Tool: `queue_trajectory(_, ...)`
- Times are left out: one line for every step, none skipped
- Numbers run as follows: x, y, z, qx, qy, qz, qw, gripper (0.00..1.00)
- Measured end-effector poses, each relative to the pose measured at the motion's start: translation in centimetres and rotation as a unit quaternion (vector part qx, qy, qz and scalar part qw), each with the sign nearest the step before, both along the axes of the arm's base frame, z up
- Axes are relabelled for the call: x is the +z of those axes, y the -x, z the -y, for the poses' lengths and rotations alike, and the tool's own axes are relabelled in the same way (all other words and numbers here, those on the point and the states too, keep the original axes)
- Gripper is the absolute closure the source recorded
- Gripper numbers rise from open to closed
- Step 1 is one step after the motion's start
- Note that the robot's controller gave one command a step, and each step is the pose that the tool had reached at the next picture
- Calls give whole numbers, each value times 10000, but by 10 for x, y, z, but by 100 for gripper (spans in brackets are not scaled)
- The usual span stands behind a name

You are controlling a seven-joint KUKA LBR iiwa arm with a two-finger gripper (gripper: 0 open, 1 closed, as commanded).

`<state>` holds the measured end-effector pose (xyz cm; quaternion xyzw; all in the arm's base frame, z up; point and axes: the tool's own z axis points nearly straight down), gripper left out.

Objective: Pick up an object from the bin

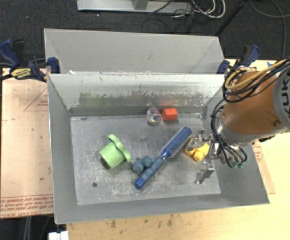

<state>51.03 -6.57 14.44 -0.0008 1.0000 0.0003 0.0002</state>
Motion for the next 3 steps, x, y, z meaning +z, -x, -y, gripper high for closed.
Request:
queue_trajectory(-69, -67, -32, 881, 22, 14, 9961, 0)
queue_trajectory(-44, -63, 43, 1996, 18, 19, 9799, 0)
queue_trajectory(-37, -61, 72, 2128, 9, 17, 9771, 0)
